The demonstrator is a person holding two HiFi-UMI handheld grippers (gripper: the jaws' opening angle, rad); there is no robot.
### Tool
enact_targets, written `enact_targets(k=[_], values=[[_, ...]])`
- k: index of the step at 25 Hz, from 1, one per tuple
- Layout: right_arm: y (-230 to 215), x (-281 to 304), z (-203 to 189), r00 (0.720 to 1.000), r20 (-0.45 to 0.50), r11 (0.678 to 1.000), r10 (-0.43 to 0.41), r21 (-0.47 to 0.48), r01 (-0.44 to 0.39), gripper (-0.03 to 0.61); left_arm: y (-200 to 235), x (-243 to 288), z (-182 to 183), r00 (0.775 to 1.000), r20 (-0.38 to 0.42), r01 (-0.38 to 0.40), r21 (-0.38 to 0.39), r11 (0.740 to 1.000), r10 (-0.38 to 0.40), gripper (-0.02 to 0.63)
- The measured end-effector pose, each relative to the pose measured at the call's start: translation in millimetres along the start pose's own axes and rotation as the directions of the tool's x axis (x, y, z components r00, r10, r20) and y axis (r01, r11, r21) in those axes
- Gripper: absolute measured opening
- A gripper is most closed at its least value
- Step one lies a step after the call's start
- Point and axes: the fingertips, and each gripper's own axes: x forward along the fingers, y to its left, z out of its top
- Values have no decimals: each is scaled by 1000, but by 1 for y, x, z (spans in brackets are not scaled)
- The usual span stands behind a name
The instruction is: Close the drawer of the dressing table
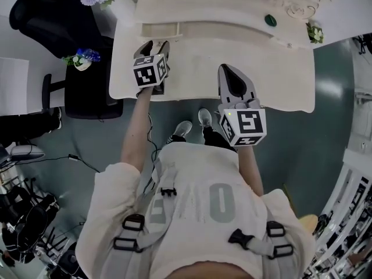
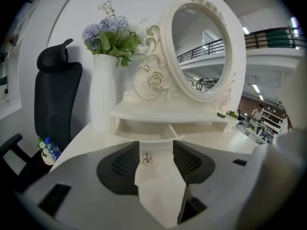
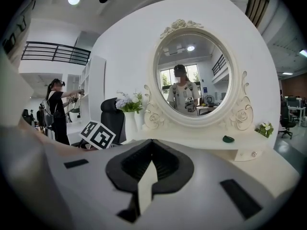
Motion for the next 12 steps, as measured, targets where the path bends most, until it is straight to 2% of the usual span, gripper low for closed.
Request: enact_targets(k=[12], values=[[-13,2,-14,999,-39,999,-33,13,34,9,14,25,-34,993,-114,-33,10,999,34,183]])
